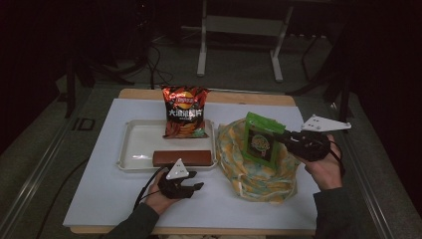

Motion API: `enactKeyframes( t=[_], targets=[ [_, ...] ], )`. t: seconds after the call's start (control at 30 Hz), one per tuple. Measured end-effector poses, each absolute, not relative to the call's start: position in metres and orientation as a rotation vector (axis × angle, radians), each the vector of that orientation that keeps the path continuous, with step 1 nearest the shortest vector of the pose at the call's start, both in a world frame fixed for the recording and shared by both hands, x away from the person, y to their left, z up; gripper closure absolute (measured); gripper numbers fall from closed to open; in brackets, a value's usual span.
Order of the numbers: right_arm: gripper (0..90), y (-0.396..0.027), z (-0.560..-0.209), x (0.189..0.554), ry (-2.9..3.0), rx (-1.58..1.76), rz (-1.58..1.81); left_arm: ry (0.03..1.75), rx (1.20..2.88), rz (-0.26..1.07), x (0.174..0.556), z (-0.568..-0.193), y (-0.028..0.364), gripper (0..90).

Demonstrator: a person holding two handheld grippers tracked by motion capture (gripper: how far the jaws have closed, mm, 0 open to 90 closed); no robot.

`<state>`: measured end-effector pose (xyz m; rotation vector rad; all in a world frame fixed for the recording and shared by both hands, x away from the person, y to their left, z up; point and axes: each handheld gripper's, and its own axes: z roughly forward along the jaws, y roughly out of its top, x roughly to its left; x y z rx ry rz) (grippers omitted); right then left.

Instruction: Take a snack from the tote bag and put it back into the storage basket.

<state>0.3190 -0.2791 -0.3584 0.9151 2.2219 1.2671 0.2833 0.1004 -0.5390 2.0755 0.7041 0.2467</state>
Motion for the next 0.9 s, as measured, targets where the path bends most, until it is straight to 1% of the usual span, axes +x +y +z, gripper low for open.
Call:
enactKeyframes(
  t=[0.9],
  targets=[
    [77.4,-0.274,-0.337,0.315,2.198,0.869,1.353,0.700,2.083,0.250,0.283,-0.539,0.100,48.8]
  ],
)
